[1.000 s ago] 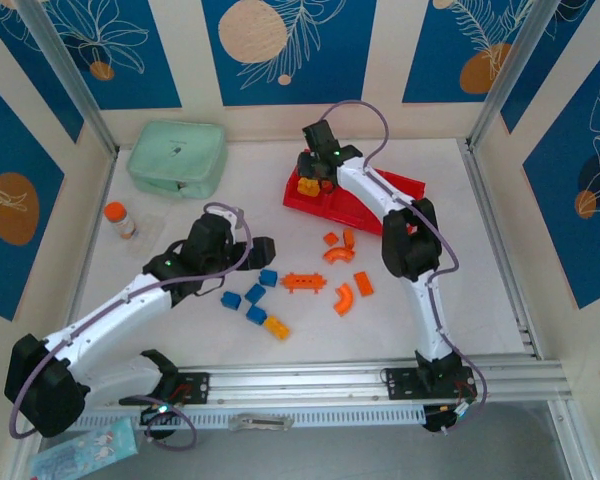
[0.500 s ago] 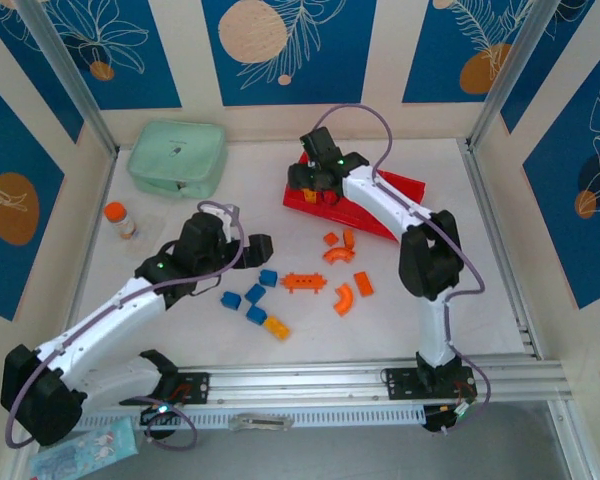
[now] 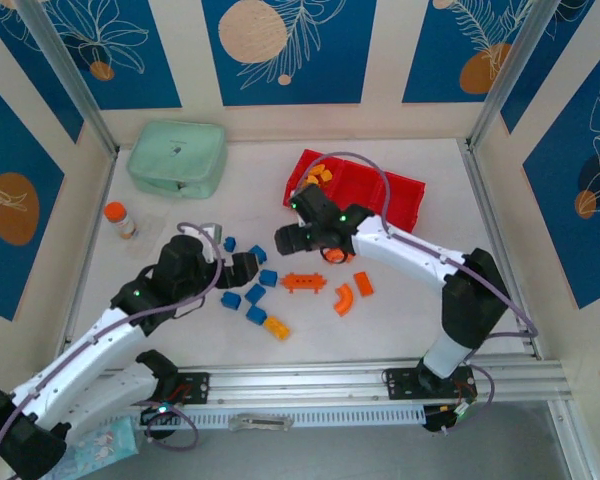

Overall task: Sort the legos into containers by color
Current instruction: Pick up the lego from the bottom-center of the table.

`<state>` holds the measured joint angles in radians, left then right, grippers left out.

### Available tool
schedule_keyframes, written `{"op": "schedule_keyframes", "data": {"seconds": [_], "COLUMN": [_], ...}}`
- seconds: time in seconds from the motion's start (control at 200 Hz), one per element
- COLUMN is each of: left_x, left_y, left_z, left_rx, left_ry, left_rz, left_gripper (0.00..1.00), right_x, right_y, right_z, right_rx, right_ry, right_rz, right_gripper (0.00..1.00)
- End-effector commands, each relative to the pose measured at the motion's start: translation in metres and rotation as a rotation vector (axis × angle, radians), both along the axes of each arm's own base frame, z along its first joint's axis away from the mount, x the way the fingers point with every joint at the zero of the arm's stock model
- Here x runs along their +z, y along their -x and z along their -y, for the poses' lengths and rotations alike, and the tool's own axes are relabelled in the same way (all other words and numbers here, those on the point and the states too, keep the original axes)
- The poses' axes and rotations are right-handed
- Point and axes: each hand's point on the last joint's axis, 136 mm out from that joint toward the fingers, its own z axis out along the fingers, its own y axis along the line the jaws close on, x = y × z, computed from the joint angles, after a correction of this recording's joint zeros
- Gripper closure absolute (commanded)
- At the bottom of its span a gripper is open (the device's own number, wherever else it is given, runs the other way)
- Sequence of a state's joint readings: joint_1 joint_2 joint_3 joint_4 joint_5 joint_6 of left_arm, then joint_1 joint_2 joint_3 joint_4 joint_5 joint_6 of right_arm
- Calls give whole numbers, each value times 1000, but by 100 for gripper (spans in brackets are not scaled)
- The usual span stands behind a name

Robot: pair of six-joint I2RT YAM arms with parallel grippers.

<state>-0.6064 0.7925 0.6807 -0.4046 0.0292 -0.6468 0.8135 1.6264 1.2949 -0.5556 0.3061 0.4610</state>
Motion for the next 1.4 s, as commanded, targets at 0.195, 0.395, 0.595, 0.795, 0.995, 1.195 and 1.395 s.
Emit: {"op": "schedule_keyframes", "data": {"seconds": [0.195,0.395,0.595,0.795,0.995,1.195,1.395], "left_x": [-24,-28,-31,-34,-35,-35,-34], "left_y": [27,39,47,49,50,51,49], "left_z": [-32,-42,-46,-46,-46,-49,-49], "left_rx": [81,106,97,92,92,99,101], "left_ry": [-31,-14,-35,-38,-42,-52,-45], "left_rz": [-76,-87,-116,-123,-128,-122,-113], "left_gripper": [1,1,1,1,1,1,1], "right_x": [-30,-62,-88,-106,-127,-133,-135], "right_y": [86,131,157,163,163,159,156], "right_z": [-28,-35,-44,-53,-62,-60,-57], "right_rx": [188,291,365,406,434,421,410], "right_ry": [17,33,74,125,185,214,245], "right_rz": [-34,-74,-91,-92,-93,-87,-74], "right_gripper": [19,18,18,19,27,37,47]}}
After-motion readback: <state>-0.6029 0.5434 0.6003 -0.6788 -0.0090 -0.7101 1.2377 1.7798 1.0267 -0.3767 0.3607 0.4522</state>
